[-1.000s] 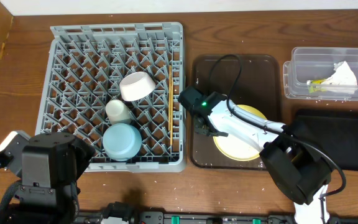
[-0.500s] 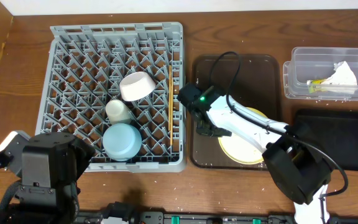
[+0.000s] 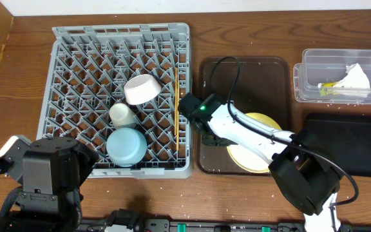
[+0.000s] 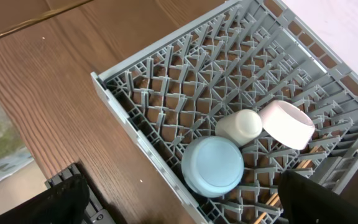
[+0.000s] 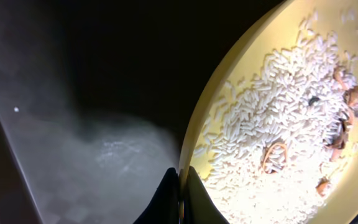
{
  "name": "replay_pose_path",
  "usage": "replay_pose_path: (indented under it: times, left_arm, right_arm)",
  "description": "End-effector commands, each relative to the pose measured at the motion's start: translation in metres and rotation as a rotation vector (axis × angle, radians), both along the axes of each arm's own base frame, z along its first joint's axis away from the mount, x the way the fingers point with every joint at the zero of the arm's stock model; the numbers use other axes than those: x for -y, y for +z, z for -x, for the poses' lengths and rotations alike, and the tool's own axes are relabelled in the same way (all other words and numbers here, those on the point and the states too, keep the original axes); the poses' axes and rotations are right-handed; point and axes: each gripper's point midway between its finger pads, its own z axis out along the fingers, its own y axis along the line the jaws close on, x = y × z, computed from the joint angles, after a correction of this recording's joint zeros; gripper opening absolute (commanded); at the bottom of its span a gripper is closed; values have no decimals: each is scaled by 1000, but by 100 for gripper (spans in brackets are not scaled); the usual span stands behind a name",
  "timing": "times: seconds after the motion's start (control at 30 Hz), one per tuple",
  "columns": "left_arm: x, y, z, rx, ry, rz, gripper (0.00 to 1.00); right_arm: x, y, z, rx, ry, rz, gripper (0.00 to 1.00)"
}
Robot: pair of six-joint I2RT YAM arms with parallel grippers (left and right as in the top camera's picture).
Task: Sort waste into correct bins and load items into the dishwasher
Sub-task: 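Carry the yellow plate right and tip the rice onto the black tray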
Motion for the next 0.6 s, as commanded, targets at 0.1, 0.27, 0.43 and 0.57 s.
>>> replay_pose_path:
  times: [0.1,0.27,0.43,0.57]
  left_arm:
    - [-3,3,2,10,19,-5,98]
    - [-3,3,2,10,19,-5,98]
    - [-3,3,2,10,19,-5,98]
    - [-3,3,2,10,19,-5,98]
  right_arm:
    - [2,17,-7,25,10,35,1]
    - [5,35,-9,31,6,64,1]
    - [5,49,-12,38,7,72,1]
    - [18,64,-16,53,4,127,1]
